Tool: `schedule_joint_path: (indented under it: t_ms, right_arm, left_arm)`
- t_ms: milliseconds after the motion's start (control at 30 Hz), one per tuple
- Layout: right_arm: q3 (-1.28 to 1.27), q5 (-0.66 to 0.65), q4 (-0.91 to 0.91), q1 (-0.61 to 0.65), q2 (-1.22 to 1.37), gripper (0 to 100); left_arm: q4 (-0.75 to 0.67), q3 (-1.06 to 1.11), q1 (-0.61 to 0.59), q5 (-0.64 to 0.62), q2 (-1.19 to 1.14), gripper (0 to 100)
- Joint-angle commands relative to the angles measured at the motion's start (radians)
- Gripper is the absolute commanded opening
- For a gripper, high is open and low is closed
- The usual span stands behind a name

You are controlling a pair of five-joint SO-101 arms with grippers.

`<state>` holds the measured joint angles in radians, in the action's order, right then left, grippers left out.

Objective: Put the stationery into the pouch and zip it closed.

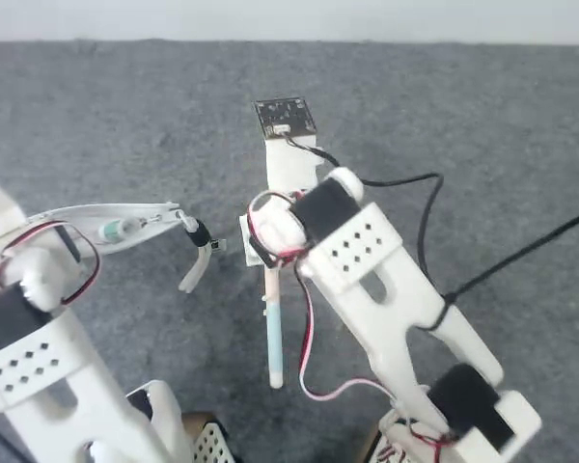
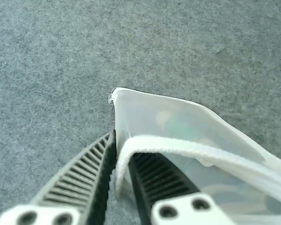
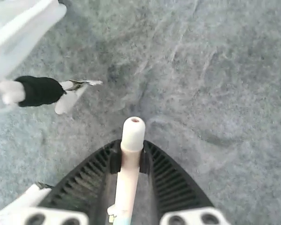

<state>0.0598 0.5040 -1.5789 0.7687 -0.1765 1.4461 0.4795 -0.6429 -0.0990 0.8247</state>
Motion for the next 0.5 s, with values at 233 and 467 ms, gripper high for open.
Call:
schedule_joint_path:
  t_ms: [233,467]
  right_arm:
    - [-0.233,-0.012,0.295,0.012,-0.223,0.6]
    - [-0.348,-0.011,0.437,0.012,-0.331,0.6]
  left_arm:
    - [-0.028,-0.004,0.008,-0.011,0.002,1]
    - [-0.028,-0.004,0.009,-0.011,0.002,1]
